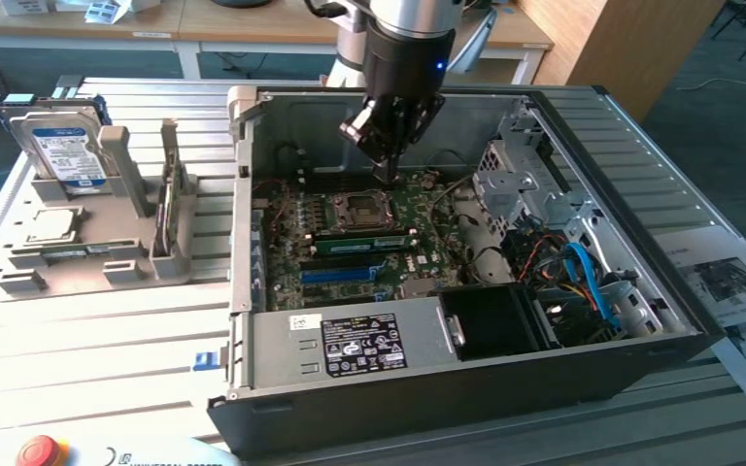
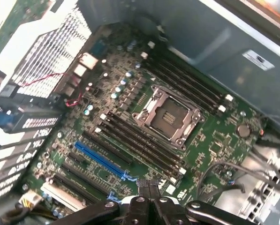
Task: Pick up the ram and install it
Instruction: 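Press down the ram until it locks into place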
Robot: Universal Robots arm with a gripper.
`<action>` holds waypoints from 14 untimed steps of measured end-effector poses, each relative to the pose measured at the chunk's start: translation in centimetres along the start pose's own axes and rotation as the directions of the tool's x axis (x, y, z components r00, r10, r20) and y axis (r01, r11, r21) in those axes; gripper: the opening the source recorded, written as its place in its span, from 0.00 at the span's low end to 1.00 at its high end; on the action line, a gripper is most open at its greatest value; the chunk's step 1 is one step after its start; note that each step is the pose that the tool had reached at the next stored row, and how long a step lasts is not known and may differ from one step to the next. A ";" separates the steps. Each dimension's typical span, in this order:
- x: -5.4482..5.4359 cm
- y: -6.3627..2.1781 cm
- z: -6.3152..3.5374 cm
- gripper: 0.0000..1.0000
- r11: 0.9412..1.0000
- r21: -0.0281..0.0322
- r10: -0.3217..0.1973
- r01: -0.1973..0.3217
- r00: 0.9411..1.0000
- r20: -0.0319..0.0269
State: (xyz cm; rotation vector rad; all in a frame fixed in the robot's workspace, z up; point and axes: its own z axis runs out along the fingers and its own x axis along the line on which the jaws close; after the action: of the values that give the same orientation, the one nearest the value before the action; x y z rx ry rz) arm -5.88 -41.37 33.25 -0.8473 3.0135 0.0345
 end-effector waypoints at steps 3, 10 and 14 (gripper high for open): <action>0.0 0.00 0.00 0.11 0.999 0.001 0.052 -0.052 0.999 0.001; 0.0 0.00 0.00 0.11 0.985 0.003 0.172 -0.172 0.985 0.003; 0.0 0.00 0.01 0.11 0.970 0.003 0.242 -0.242 0.970 0.005</action>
State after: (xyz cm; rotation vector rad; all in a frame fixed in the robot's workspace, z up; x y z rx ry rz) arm -5.88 -41.37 33.24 -0.4738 3.0916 0.0322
